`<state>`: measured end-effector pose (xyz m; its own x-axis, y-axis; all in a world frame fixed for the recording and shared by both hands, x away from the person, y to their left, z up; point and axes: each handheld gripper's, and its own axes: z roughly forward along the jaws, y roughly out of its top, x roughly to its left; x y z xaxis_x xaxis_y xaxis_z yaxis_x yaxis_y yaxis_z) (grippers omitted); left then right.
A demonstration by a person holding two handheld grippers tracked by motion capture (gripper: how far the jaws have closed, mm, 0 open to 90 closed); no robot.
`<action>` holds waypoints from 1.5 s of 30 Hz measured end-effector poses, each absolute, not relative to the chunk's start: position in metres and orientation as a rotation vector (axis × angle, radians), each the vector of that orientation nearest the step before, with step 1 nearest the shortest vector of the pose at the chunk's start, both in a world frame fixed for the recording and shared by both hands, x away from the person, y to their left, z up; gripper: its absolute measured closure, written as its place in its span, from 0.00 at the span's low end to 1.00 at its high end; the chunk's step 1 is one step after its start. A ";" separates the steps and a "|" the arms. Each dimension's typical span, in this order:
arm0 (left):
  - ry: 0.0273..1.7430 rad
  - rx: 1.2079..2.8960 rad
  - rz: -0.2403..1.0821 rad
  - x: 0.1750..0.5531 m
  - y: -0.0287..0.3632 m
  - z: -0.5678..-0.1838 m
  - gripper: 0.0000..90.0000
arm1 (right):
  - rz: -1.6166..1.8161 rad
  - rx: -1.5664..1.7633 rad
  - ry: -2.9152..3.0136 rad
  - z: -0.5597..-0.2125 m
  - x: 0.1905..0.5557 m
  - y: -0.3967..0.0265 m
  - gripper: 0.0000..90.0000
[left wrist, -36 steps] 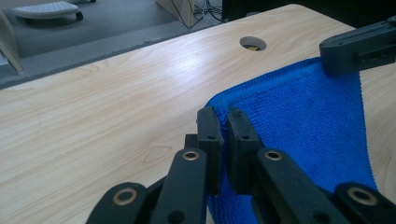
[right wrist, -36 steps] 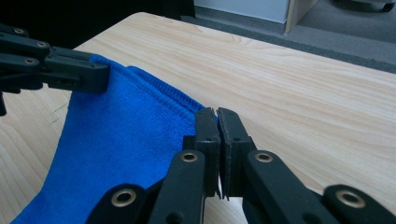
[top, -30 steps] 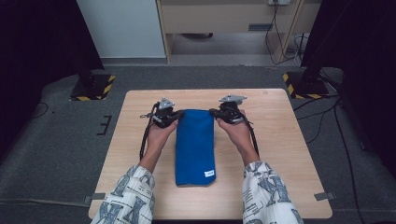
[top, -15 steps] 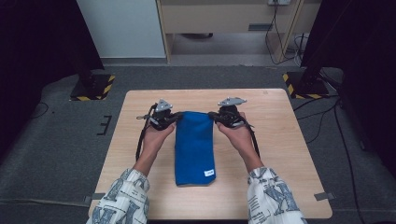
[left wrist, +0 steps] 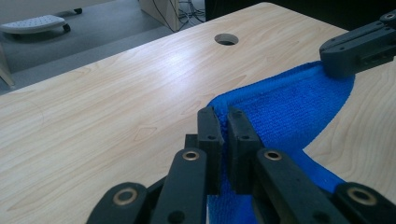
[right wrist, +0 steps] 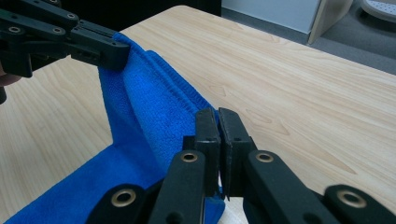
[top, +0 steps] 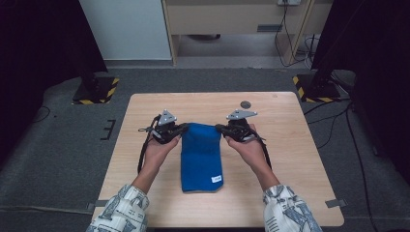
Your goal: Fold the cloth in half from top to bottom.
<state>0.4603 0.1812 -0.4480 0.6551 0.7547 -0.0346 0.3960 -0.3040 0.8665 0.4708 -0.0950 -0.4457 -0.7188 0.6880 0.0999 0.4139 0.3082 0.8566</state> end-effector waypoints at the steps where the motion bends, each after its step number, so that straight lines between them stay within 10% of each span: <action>1: 0.902 1.932 0.474 0.459 0.182 -0.449 0.95 | 1.373 0.993 2.294 -0.446 0.470 -0.095 0.98; 45: 0.872 1.919 0.369 0.410 0.189 -0.476 0.94 | 1.383 0.943 2.389 -0.467 0.430 -0.101 0.98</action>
<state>0.4095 0.1893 -0.4758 0.6987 0.7077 -0.1052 0.4172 -0.2836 0.8634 0.4305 -0.1014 -0.4673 -0.7686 0.6284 0.1201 0.4172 0.3499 0.8388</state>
